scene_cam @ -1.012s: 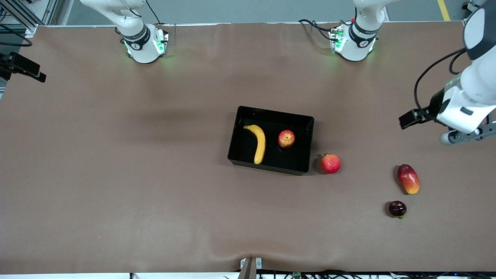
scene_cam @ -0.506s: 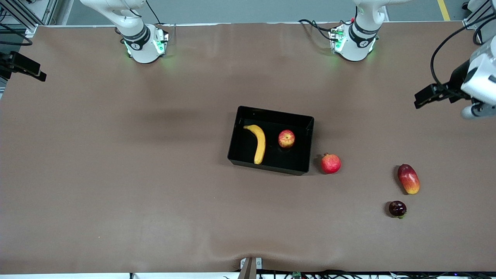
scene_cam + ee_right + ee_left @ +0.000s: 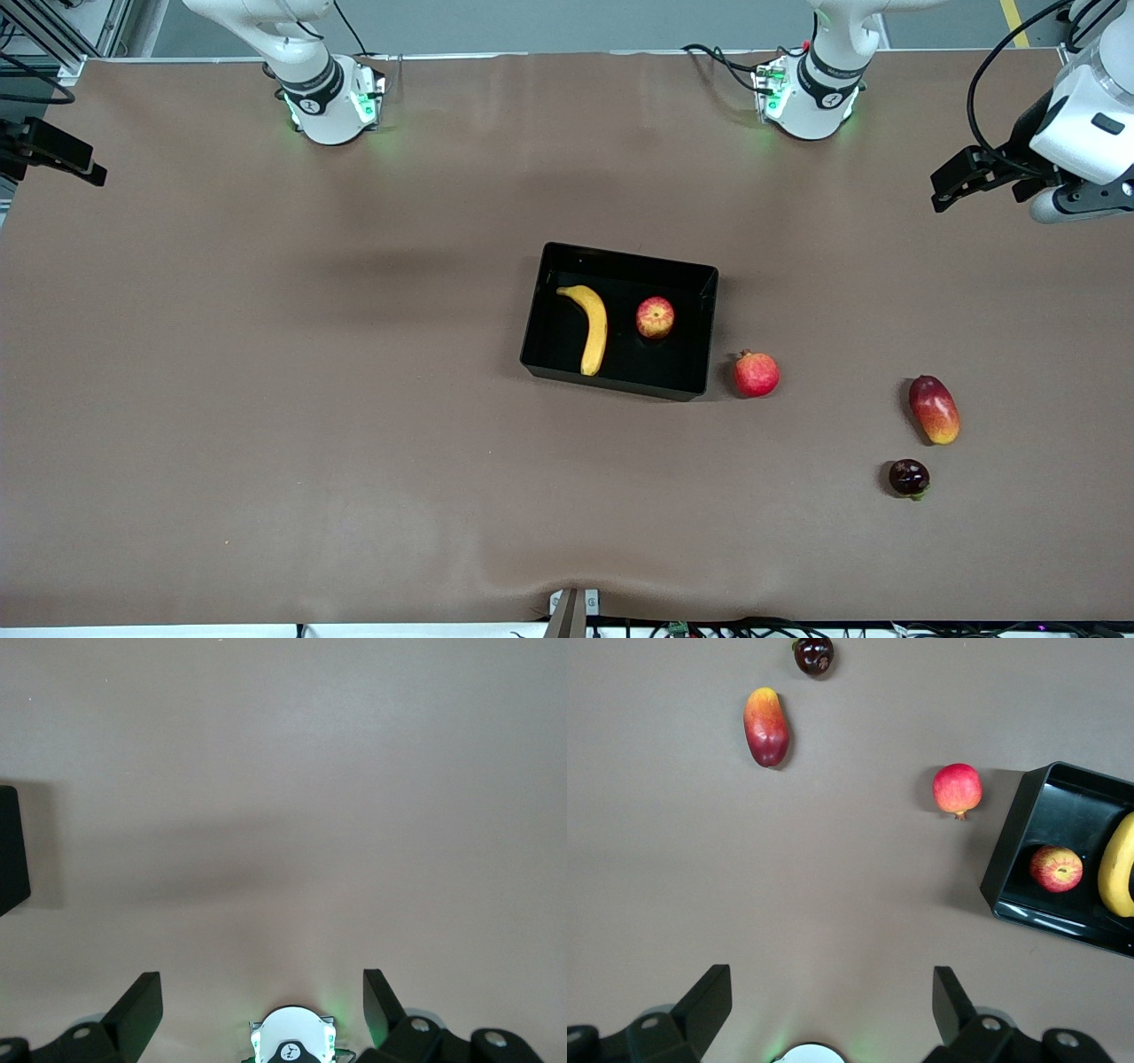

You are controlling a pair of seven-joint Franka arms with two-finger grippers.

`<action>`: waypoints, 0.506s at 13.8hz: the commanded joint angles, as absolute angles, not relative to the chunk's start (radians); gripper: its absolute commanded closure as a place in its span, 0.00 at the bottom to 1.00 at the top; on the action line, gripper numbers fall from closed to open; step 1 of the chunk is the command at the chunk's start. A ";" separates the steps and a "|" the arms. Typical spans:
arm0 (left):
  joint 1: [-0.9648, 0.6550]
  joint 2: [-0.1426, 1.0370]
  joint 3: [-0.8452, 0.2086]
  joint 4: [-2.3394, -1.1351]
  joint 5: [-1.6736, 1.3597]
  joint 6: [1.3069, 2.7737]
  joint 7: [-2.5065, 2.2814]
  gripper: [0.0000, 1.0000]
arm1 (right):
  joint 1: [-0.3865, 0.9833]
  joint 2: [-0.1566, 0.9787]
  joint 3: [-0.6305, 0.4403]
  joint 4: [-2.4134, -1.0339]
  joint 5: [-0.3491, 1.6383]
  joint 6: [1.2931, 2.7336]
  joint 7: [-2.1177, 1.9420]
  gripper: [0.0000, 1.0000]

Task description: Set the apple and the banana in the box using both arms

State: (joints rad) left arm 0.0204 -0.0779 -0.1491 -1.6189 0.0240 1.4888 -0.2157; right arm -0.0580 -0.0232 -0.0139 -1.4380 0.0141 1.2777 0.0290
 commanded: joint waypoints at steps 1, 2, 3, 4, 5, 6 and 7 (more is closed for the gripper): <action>0.034 -0.091 -0.138 -1.629 -0.009 1.479 -0.161 0.00 | -0.052 -0.037 -0.012 -1.436 0.006 1.267 0.038 0.00; 0.050 -0.091 -0.138 -1.628 -0.015 1.476 -0.160 0.00 | -0.052 -0.037 -0.012 -1.436 0.008 1.267 0.038 0.00; 0.058 -0.091 -0.138 -1.628 -0.017 1.476 -0.152 0.00 | -0.052 -0.037 -0.012 -1.436 0.008 1.267 0.038 0.00; 0.058 -0.091 -0.138 -1.625 -0.015 1.477 -0.144 0.00 | -0.052 -0.037 -0.012 -1.436 0.008 1.266 0.038 0.00; 0.058 -0.087 -0.138 -1.615 -0.015 1.477 -0.146 0.00 | -0.052 -0.037 -0.012 -1.436 0.008 1.267 0.038 0.00; 0.057 -0.084 -0.140 -1.611 -0.014 1.477 -0.149 0.00 | -0.052 -0.037 -0.012 -1.436 0.008 1.266 0.038 0.00; 0.055 -0.078 -0.140 -1.606 -0.008 1.476 -0.149 0.00 | -0.052 -0.037 -0.012 -1.436 0.008 1.266 0.038 0.00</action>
